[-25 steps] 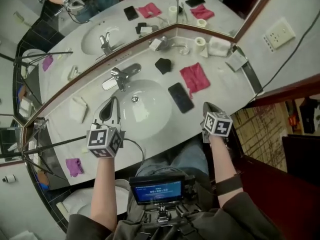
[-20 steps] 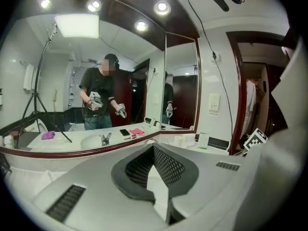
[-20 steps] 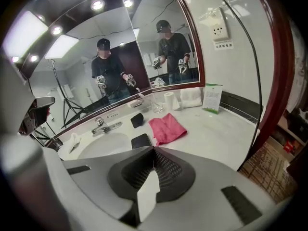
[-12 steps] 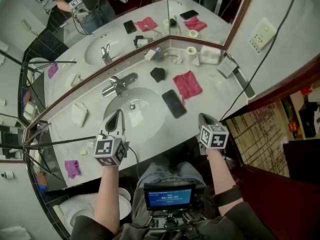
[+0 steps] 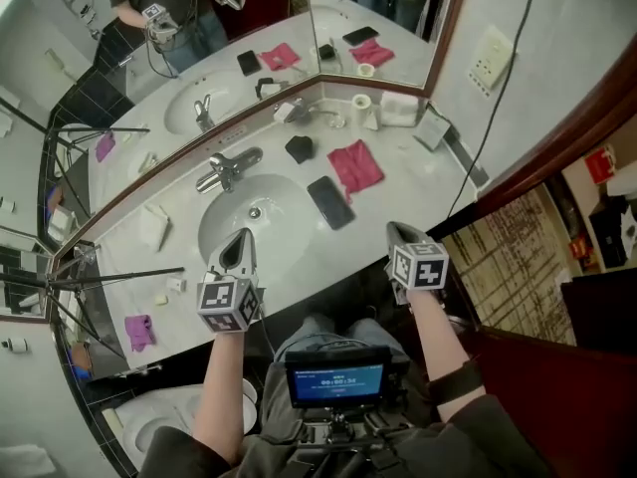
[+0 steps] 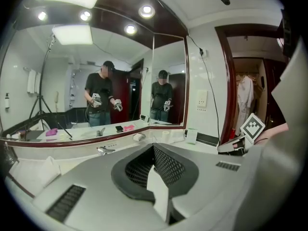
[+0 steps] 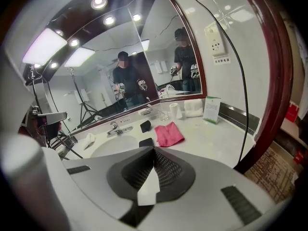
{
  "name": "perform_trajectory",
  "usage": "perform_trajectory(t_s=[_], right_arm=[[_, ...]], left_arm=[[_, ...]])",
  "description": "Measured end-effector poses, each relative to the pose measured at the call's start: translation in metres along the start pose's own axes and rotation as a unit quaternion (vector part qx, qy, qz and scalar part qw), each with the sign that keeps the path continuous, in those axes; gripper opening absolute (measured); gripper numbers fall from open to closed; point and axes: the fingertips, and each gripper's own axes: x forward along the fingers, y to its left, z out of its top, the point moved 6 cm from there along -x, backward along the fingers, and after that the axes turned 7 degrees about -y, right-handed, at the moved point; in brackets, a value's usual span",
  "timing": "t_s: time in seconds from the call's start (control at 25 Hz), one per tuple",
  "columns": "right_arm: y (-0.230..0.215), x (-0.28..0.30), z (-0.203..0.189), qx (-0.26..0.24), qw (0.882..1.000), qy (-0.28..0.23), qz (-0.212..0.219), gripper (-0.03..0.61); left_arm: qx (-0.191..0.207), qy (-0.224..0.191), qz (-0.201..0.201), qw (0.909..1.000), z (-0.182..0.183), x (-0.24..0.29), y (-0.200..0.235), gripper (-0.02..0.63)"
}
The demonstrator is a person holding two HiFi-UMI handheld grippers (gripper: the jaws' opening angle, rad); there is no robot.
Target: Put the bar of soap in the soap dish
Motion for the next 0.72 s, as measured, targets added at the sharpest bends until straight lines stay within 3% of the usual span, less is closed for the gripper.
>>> perform_trajectory(t_s=[0.4, 0.56, 0.72], right_arm=[[-0.011, 0.001, 0.000, 0.001, 1.000, 0.004, 0.013, 0.020], [-0.012, 0.002, -0.002, 0.008, 1.000, 0.003, 0.022, 0.020], [-0.007, 0.012, -0.002, 0.012, 0.999, 0.004, 0.041, 0.020]], left_arm=[[0.005, -0.006, 0.021, 0.9997, 0.006, 0.006, -0.001, 0.002], [0.010, 0.008, 0.011, 0.9999, 0.012, 0.017, -0.006, 0.002], [0.046, 0.018, 0.007, 0.9987, 0.017, 0.039, -0.006, 0.002]])
